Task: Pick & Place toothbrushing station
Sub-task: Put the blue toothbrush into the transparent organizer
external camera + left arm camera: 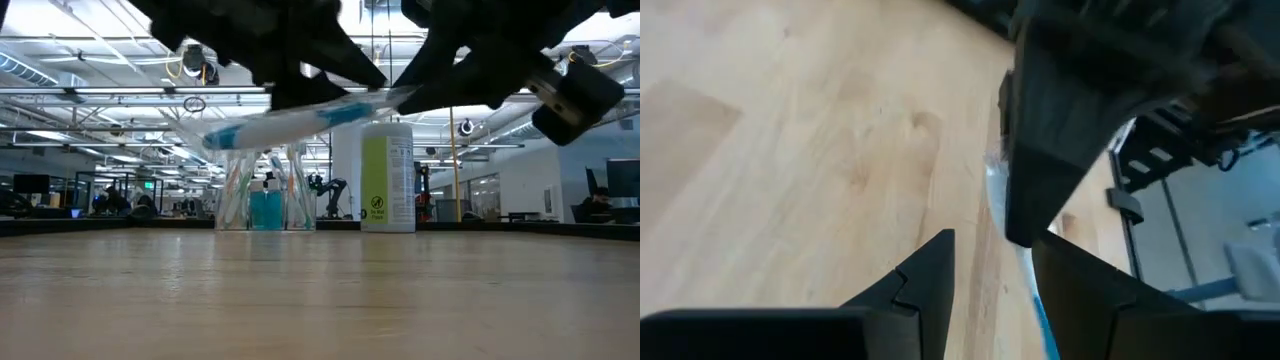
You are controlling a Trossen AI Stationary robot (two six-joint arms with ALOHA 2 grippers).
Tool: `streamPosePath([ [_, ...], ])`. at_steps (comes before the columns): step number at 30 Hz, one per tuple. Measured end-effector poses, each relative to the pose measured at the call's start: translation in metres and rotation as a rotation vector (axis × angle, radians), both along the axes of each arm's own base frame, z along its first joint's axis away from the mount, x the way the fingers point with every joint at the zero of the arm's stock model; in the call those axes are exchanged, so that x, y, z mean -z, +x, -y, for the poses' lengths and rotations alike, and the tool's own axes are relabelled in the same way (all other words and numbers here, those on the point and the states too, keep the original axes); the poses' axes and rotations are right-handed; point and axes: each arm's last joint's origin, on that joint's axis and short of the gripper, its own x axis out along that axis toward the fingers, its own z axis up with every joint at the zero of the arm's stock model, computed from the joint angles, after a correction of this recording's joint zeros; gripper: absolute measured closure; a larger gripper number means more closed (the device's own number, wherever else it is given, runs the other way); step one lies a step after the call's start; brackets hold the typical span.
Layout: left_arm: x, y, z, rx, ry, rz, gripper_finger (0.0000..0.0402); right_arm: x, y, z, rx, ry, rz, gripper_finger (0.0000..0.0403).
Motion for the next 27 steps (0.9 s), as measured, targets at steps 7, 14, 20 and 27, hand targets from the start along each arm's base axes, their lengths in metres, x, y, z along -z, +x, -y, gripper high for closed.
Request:
streamPosePath([
  [7,0.02,0.024,-0.006,0.045,-0.109,-0.064,0.0261,0.006,-0.003,0.003,0.037,-0.017,-0.056,0.0365],
  [14,0.023,0.025,-0.008,0.041,-0.118,-0.082,0.0261,0.012,-0.007,0.006,0.077,-0.019,-0.088,0.0365],
  [20,0.023,0.025,-0.007,0.093,-0.08,-0.063,0.0261,0.022,-0.014,0.009,0.116,-0.064,-0.097,0.0365],
  [27,0.027,0.024,-0.01,0.039,-0.044,-0.109,0.0261,0.023,-0.014,0.009,0.12,-0.047,-0.055,0.0365],
])
